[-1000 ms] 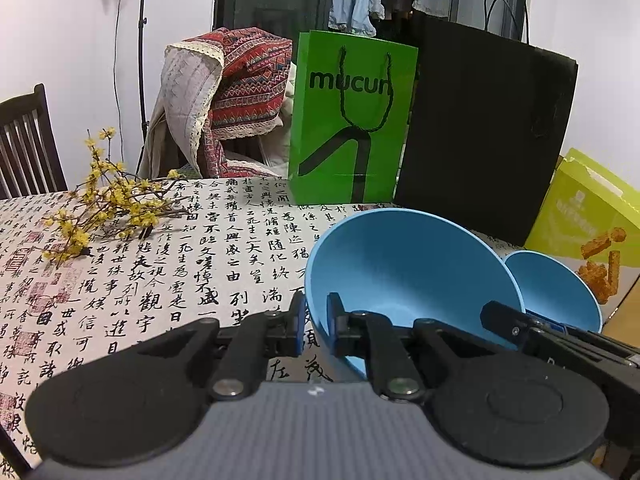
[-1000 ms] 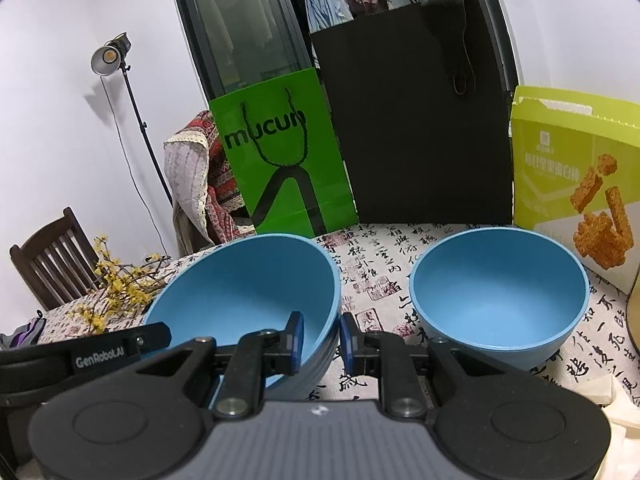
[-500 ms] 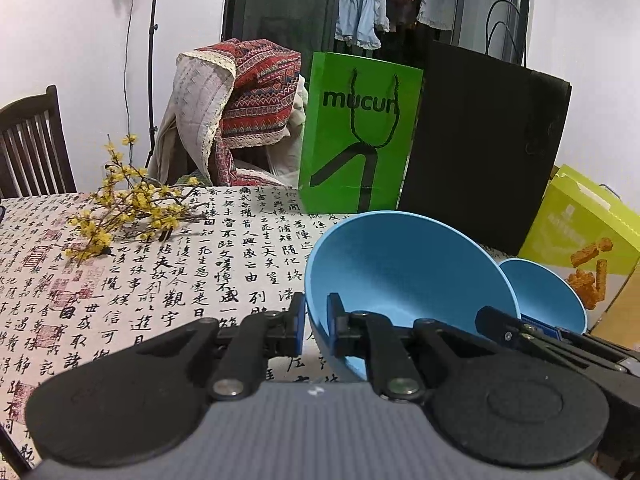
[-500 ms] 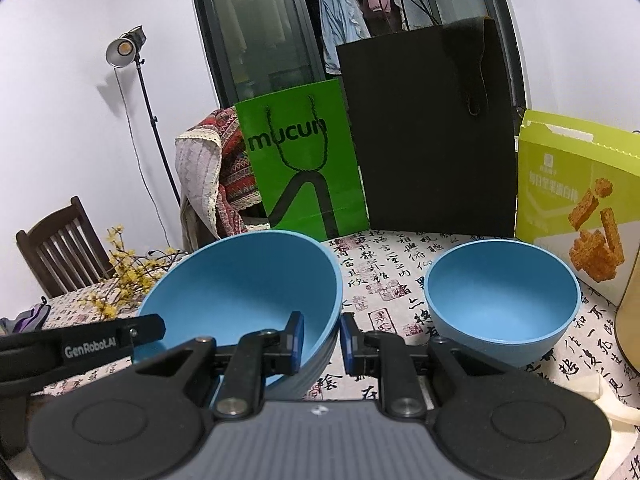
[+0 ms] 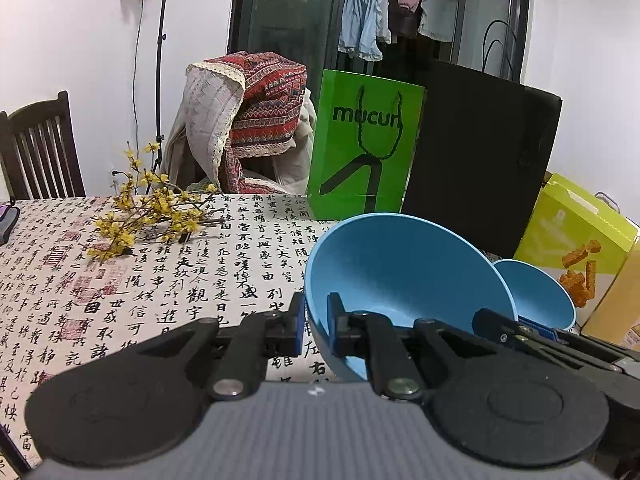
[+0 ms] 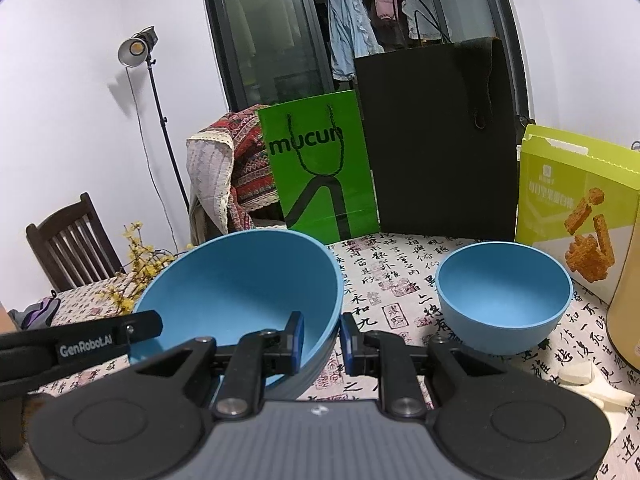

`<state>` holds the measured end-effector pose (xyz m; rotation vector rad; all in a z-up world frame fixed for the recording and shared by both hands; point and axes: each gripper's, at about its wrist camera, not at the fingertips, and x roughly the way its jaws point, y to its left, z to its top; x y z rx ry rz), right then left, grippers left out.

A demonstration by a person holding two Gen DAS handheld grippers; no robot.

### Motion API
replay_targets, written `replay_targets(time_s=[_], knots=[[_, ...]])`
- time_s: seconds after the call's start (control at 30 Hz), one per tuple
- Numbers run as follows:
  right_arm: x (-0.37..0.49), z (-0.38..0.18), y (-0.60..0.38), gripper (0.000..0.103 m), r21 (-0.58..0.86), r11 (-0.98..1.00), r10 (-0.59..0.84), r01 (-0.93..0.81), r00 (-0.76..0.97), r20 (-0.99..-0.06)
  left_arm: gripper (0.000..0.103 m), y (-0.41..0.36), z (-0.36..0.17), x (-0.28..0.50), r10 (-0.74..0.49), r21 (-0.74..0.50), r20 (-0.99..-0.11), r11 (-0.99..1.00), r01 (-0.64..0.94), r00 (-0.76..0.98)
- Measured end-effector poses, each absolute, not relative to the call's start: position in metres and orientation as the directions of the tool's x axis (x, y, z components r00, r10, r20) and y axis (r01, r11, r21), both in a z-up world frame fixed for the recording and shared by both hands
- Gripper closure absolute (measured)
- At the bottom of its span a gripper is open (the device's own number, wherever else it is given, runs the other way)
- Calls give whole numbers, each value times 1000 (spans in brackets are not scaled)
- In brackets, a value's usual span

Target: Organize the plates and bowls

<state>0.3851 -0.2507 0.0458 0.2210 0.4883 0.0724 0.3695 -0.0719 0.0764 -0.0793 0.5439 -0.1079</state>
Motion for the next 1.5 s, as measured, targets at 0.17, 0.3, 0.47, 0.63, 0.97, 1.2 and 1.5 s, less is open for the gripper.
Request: replay_targets(time_s=[0.17,0.3,0.47,0.63,0.97,1.2,1.5], knots=[[377,48,-245,84,222,975,121,-19,883,-454,91,-66,77,360,-123,-106,-507,991,80,853],[371,51,-241,84,215,976,119,-22,885,-450,91,-62,78,354,-122,-108,-503,991,77,856],[367,52,-238,84,210,977,121,-28,886,-448,91,-58,79,348,-120,-113,-500,991,73,858],[362,53,-236,84,209,977,122,-30,888,-444,91,-54,80,345,-118,-116,-498,991,69,859],[352,55,-226,84,206,978,130,-43,892,-433,91,-43,83,331,-110,-117,-488,991,60,866],[345,58,-217,84,211,976,143,-57,896,-421,91,-33,86,321,-99,-113,-478,992,51,873],[335,62,-201,84,203,975,163,-86,902,-400,91,-17,88,307,-76,-115,-466,993,25,881]])
